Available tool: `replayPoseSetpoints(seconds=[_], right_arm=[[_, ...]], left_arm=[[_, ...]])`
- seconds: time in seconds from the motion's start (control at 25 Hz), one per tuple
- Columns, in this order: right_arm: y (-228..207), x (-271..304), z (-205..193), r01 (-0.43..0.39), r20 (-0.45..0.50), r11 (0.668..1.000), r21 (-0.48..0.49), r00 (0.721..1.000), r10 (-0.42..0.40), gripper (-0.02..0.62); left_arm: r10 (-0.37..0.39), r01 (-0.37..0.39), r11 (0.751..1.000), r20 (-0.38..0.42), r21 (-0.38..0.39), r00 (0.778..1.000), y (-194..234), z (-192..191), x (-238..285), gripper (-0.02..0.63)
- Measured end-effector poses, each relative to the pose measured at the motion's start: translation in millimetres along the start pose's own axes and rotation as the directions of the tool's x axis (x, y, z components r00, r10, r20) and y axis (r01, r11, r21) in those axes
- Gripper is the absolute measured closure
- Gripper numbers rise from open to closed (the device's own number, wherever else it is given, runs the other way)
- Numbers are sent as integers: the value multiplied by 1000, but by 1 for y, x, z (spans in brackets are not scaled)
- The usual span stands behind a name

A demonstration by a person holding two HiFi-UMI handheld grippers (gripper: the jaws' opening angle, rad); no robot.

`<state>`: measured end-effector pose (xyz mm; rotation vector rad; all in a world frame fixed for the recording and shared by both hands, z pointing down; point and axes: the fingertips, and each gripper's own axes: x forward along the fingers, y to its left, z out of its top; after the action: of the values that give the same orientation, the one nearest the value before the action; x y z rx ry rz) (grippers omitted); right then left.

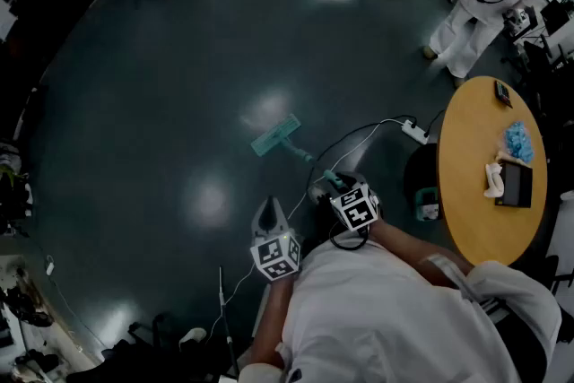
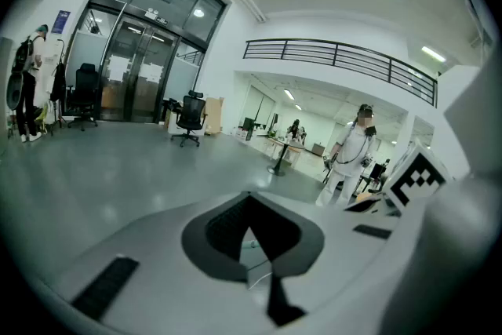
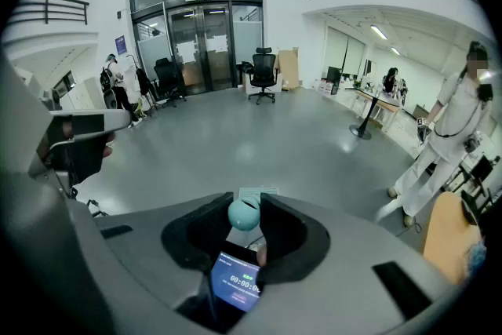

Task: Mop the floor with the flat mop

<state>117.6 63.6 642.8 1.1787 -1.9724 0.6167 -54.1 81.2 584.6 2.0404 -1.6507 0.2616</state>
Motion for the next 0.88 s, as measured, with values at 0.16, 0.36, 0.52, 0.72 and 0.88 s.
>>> replayPoseSetpoints(seconds=[0.16,0.36,0.52,0.72,0.88], right_arm=[[-5,4,-4,7,3,1000,-12,1000,-6,483],[-4,1,-8,4,-12,1000,-3,1000,-4,483],[-3,-1,-13,3,-11,1000,9,1000,-3,483],[-4,-5,-27,9,-27,1000,23,1000,-8,483],[2,-5,-31,5,-44,1000,-2,999,-5,483]], left_arm=[[-4,4,1000,3,1,1000,-2,0,3,606],[-7,7,1000,0,3,1000,-4,-1,2,605],[-7,7,1000,-1,4,1000,-6,-2,-1,605],[5,-5,1000,7,17,1000,-4,0,-5,606],[24,-24,1000,5,10,1000,7,2,0,605]])
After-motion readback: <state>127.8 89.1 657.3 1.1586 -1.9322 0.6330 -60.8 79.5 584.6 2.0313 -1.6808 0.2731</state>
